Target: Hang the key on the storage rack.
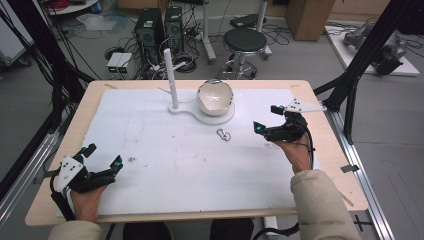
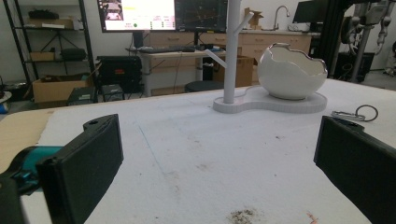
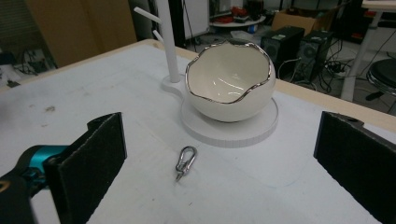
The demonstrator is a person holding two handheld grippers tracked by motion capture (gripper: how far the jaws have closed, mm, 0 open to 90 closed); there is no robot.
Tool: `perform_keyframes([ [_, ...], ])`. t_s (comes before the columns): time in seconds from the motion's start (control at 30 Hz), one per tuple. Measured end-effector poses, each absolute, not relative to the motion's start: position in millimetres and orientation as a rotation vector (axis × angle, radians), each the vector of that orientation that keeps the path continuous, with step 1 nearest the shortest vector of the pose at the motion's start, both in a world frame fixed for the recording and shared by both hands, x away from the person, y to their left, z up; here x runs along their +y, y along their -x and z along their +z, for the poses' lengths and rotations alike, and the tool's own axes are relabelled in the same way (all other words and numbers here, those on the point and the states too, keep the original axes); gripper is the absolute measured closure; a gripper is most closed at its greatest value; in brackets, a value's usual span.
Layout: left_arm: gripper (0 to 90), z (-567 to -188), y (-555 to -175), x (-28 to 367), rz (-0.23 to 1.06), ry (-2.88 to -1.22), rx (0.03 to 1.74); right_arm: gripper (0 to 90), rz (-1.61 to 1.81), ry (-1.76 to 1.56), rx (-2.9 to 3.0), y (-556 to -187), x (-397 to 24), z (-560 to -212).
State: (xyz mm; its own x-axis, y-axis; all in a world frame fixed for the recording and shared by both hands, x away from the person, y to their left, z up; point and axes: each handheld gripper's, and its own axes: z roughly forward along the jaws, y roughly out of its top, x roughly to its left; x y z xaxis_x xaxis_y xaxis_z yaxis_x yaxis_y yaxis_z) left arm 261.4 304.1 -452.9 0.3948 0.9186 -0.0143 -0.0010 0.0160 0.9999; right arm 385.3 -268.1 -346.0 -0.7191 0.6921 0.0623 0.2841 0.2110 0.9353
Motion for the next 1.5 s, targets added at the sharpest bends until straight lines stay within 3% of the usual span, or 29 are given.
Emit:
perform_keyframes([
  [0.43,1.7,-453,-262,304,0.897,-1.362,0.91,1.4,1.386,-0.939,2.307,-420,-226,-351],
  [1.03,1.7,-453,-261,304,0.893,-1.361,0.903,2.5,1.061,-0.981,2.645,-448,-178,-390],
  [1.33,1.7,-453,-261,304,0.893,-1.36,0.901,7.2,0.987,-1.054,2.712,-454,-174,-402],
  [1.4,1.7,-453,-261,305,0.893,-1.363,0.899,17.9,0.991,-1.083,2.736,-455,-173,-405],
  [1.5,1.8,-453,-261,305,0.893,-1.363,0.898,20.7,0.981,-1.175,2.721,-458,-173,-409],
])
